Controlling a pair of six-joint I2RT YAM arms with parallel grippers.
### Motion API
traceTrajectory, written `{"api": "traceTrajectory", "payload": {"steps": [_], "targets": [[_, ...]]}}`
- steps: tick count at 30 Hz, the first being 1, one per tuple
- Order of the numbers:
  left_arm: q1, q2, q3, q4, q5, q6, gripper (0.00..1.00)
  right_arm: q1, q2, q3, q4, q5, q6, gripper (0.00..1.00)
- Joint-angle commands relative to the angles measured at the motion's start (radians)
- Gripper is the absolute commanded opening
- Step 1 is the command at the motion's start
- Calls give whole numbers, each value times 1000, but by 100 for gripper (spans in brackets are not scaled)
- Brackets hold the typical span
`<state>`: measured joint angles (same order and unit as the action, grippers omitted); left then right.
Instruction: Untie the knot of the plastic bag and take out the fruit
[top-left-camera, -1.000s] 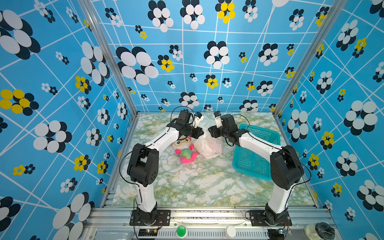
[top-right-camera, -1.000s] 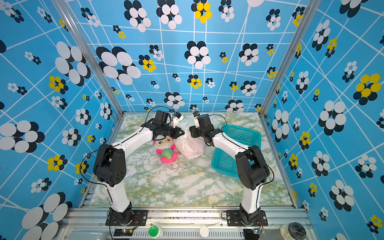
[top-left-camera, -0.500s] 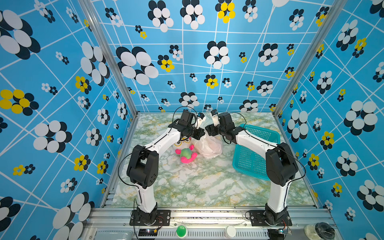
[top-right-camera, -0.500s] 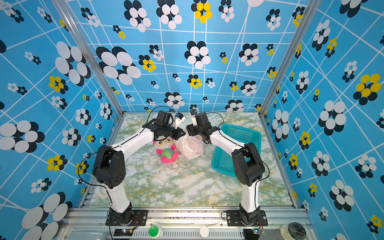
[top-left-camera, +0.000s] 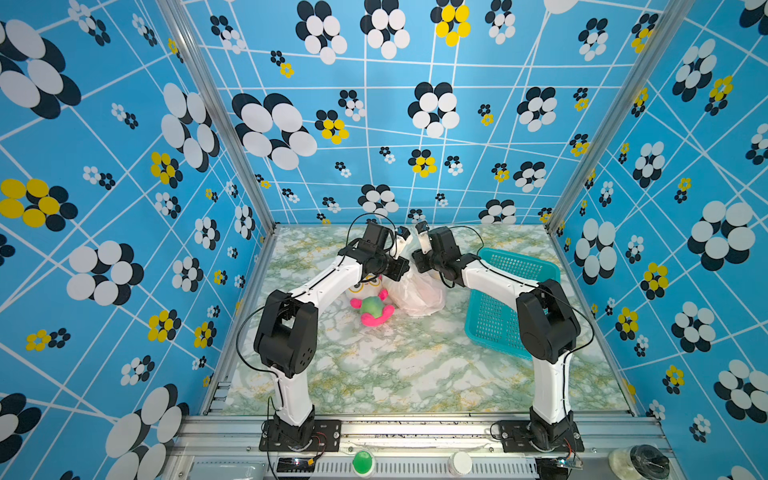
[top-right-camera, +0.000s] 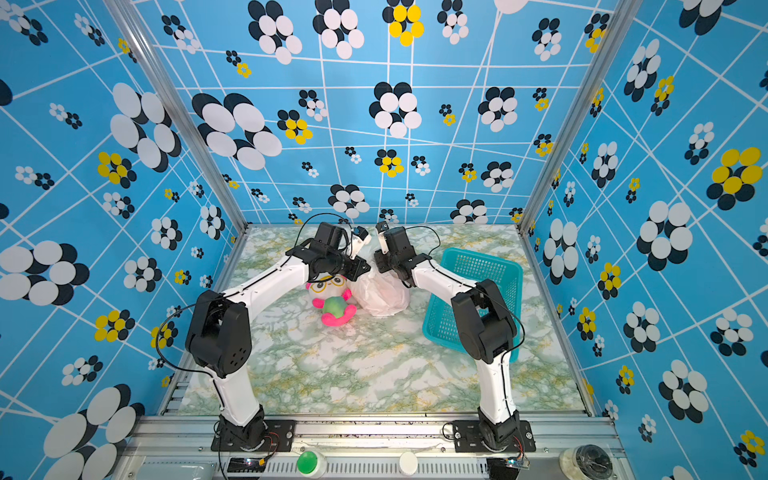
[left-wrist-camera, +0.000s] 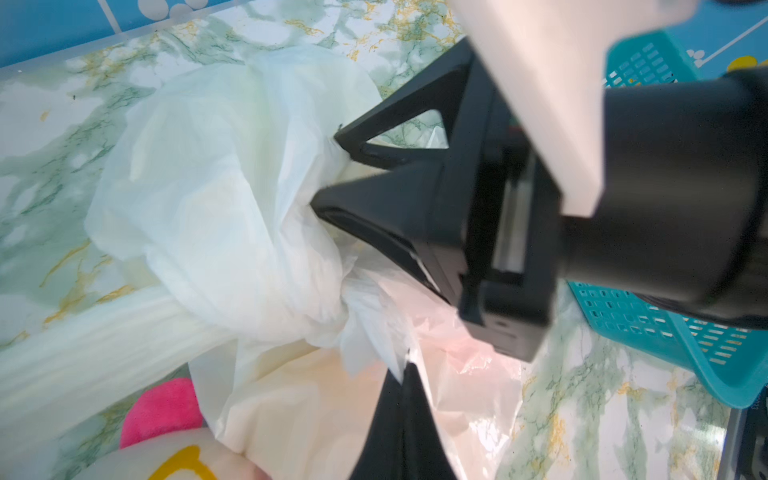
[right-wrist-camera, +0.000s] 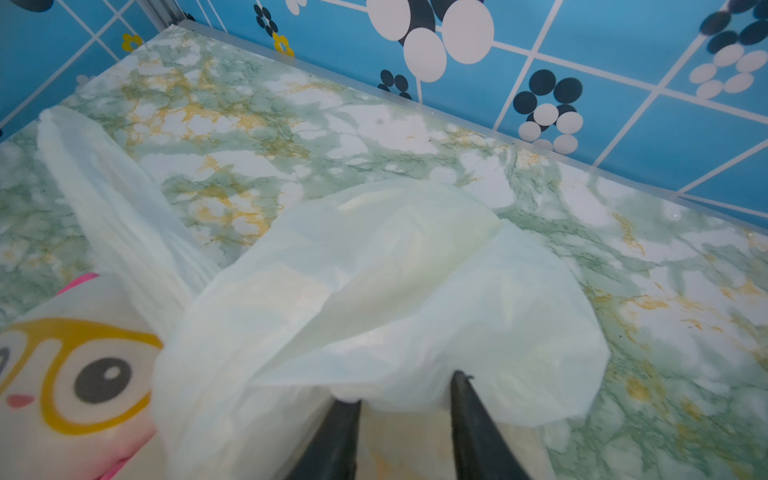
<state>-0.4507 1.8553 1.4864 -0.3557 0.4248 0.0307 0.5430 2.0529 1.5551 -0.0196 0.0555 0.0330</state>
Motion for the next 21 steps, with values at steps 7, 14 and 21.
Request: {"api": "traceTrajectory", "payload": {"steps": [7,14,21], "targets": [[5,-34,21,-6,-60,8,0,-19,-92,-92,65,234,93,0],[18,-74,-12,33,-86,-4,0,-65,-224,-242,119,245,146,0],[26,-88,-41,63,-129,-23,0,-64,-331,-371,184,208,158,0]]}}
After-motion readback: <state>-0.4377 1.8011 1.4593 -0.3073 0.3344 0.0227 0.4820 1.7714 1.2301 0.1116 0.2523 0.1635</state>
